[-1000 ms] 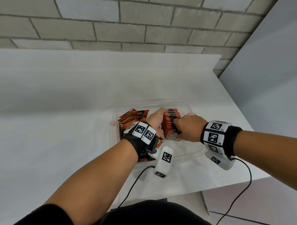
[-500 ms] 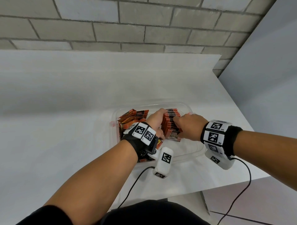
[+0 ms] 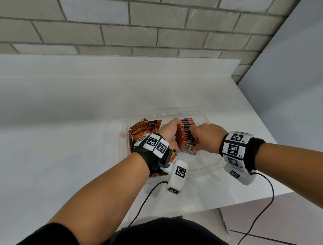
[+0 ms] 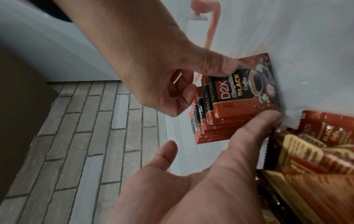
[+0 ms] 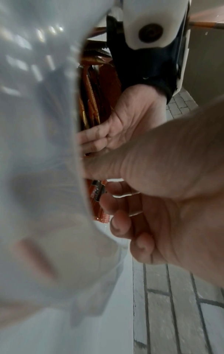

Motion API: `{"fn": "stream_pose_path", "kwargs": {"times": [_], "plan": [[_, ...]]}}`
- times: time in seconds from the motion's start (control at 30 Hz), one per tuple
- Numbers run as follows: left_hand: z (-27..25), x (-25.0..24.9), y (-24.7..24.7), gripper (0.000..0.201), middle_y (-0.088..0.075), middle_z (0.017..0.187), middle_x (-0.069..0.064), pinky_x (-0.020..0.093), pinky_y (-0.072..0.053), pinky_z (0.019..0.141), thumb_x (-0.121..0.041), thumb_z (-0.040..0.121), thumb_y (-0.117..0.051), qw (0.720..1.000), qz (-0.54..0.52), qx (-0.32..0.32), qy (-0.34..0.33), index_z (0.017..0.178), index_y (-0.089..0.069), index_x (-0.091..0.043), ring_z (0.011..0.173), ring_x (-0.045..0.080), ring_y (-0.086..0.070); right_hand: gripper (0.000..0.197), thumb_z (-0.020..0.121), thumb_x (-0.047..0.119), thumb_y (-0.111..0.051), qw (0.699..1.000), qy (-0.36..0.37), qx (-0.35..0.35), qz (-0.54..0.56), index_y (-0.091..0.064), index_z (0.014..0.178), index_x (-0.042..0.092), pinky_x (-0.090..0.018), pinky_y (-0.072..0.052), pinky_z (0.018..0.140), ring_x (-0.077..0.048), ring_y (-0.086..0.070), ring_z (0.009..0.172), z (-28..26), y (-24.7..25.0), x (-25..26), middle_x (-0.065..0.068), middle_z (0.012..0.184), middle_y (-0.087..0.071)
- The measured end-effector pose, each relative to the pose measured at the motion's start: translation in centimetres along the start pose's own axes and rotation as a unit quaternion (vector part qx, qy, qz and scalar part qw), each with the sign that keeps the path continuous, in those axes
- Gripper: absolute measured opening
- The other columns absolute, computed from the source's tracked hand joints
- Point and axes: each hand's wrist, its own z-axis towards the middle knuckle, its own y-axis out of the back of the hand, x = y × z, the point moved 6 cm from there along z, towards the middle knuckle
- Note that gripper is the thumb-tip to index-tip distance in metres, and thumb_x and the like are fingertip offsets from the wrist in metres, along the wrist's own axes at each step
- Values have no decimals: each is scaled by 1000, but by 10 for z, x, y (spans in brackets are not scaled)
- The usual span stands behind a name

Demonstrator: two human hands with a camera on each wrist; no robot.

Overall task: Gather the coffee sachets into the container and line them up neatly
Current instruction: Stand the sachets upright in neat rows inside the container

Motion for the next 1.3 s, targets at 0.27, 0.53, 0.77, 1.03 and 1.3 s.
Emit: {"fn": "stream_pose_path", "kwargs": {"times": [0.27, 0.53, 0.77, 1.03, 1.3], "plan": [[-5, -2, 0, 21, -47, 83, 11, 64, -28, 106, -22, 95, -51, 1000, 0, 6, -8, 78, -44, -12, 112, 41, -49, 41, 84, 36, -67, 1000, -7, -3, 8, -45, 110, 13, -25, -34, 55, -19, -48, 67, 0, 5, -2, -5, 101, -61], [-16, -7, -1, 24, -44, 80, 12, 59, -38, 97, -19, 98, -45, 999, -7, 15, -36, 75, -42, -11, 73, 29, -48, 37, 87, 35, -65, 1000, -9, 2, 5, -45, 109, 13, -21, -25, 43, -9, -38, 51, -1, 7, -4, -4, 100, -59], [-19, -11, 1, 21, -45, 84, 11, 54, -38, 95, -20, 98, -46, 999, 12, 14, -46, 79, -44, -11, 71, 28, -48, 42, 83, 41, -67, 1000, -14, -7, 16, -46, 109, 15, -26, -38, 54, -19, -57, 70, 1, 6, -10, -3, 100, -62], [-43, -43, 18, 42, -47, 130, 18, 47, -49, 94, -26, 96, -51, 985, 93, 47, -135, 133, -42, -9, 115, 39, -53, 35, 82, 38, -69, 995, -2, -47, 93, -45, 99, 19, -27, -39, 58, -19, -55, 80, -4, 15, -11, 0, 98, -57], [-90, -83, 151, 20, -67, 95, 8, 22, -35, 44, -33, 93, -55, 937, 176, -144, -264, 106, -63, -21, 61, 16, -58, 35, 86, 33, -66, 958, 9, 9, 287, -56, 115, 16, -23, -36, 75, -12, -57, 97, -15, 10, 34, 6, 99, -60]]}}
